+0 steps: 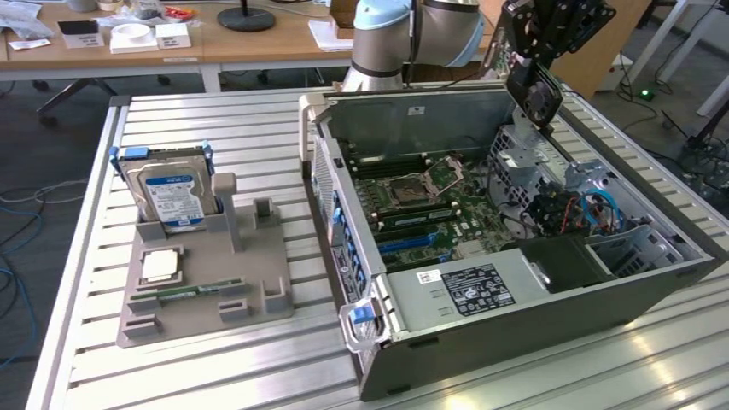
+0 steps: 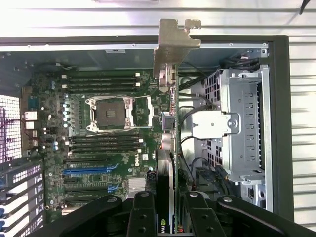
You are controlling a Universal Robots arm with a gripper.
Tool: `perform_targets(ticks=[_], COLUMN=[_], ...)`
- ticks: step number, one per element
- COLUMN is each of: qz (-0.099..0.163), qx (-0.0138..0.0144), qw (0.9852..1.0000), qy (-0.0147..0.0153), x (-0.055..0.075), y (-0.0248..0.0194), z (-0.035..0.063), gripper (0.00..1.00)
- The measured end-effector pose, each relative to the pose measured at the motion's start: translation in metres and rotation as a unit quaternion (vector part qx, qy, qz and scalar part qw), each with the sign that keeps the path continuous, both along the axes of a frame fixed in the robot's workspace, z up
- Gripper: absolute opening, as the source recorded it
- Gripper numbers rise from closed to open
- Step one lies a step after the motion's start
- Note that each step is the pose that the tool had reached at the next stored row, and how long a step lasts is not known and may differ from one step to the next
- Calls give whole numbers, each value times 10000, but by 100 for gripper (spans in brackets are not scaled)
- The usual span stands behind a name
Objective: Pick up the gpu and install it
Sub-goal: 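Pick up the gpu and move the gpu toward the slot, then insert the gpu into the slot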
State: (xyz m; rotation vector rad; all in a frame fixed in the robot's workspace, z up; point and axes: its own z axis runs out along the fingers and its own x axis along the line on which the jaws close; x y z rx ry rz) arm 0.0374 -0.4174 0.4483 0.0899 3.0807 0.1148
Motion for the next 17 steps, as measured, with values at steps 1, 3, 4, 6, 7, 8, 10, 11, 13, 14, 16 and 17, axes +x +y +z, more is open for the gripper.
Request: perform_targets(ticks=[1, 3, 4, 6, 7, 8, 10, 11, 13, 14, 16, 17], qz=[0, 0, 0, 0, 0, 0, 0, 0, 4, 12, 56, 92], qx=[0, 0, 0, 0, 0, 0, 0, 0, 0, 0, 0, 0], qw=[10000, 10000, 10000, 10000, 10000, 10000, 10000, 10000, 10000, 10000, 10000, 10000], qy=[0, 0, 0, 0, 0, 0, 0, 1, 0, 0, 0, 0], x=[0, 0, 1, 0, 0, 1, 1, 0, 0, -1, -3, -4], y=[0, 0, 0, 0, 0, 0, 0, 0, 0, 0, 0, 0], z=[0, 0, 0, 0, 0, 0, 0, 0, 0, 0, -1, -1], gripper=[26, 26, 26, 26, 26, 26, 26, 26, 26, 26, 26, 26])
